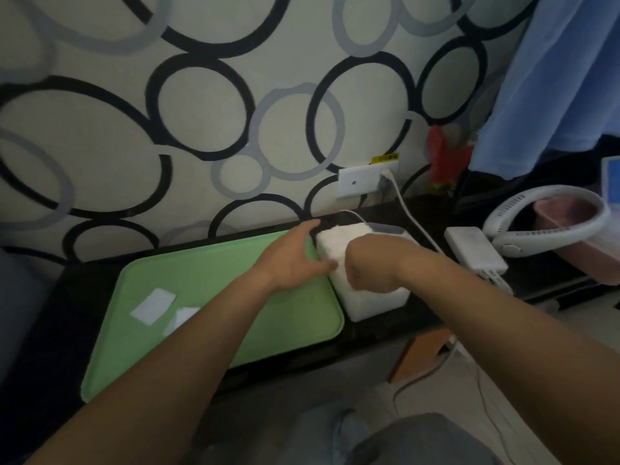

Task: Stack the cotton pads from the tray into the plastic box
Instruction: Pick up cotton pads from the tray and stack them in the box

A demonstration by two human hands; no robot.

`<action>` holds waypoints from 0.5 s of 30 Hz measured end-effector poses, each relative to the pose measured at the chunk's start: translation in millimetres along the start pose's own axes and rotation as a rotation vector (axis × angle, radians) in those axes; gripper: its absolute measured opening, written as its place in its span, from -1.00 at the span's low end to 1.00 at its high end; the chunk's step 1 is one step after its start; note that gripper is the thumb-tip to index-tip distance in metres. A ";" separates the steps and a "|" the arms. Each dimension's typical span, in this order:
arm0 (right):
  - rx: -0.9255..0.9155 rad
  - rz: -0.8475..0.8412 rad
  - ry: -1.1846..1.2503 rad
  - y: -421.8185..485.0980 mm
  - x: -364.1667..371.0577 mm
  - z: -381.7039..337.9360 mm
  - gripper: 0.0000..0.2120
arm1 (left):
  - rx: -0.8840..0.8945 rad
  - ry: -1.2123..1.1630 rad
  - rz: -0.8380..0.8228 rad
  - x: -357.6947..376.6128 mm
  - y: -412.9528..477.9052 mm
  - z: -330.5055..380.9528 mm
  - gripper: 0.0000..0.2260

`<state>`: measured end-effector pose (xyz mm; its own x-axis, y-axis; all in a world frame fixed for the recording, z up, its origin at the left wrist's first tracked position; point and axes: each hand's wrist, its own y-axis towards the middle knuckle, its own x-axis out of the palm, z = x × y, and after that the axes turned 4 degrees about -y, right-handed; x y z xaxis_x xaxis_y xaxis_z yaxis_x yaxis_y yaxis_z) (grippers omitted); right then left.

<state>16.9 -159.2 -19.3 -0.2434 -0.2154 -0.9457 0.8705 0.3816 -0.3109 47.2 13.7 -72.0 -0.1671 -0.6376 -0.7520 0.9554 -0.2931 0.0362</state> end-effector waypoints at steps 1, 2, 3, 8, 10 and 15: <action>-0.008 0.089 0.008 4.0 -4.8 -11.5 -0.88 | -0.029 -0.025 0.039 -13.0 -12.0 -15.3 -0.33; -0.017 0.169 0.048 7.5 -8.1 -21.8 -0.82 | -0.057 -0.041 0.076 -23.4 -20.9 -30.9 -0.48; -0.043 0.213 0.130 13.7 -9.7 -37.5 -0.79 | -0.104 -0.040 0.121 -37.1 -33.4 -49.9 -0.63; -0.166 -0.025 0.523 50.0 3.2 -121.9 -0.79 | -0.445 0.073 0.414 -94.4 -90.4 -132.3 -0.73; -0.171 -0.072 0.508 63.4 11.3 -147.2 -0.77 | -0.557 0.149 0.397 -104.8 -101.0 -152.2 -0.70; -0.091 -0.004 0.480 90.8 18.7 -185.7 -0.52 | -0.654 0.294 0.150 -105.3 -110.5 -168.3 -0.50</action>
<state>11.9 38.4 -82.8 -0.4349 0.2134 -0.8748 0.8335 0.4631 -0.3014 0.2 233.1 -107.5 -0.0384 -0.3929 -0.9188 0.9282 0.3266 -0.1785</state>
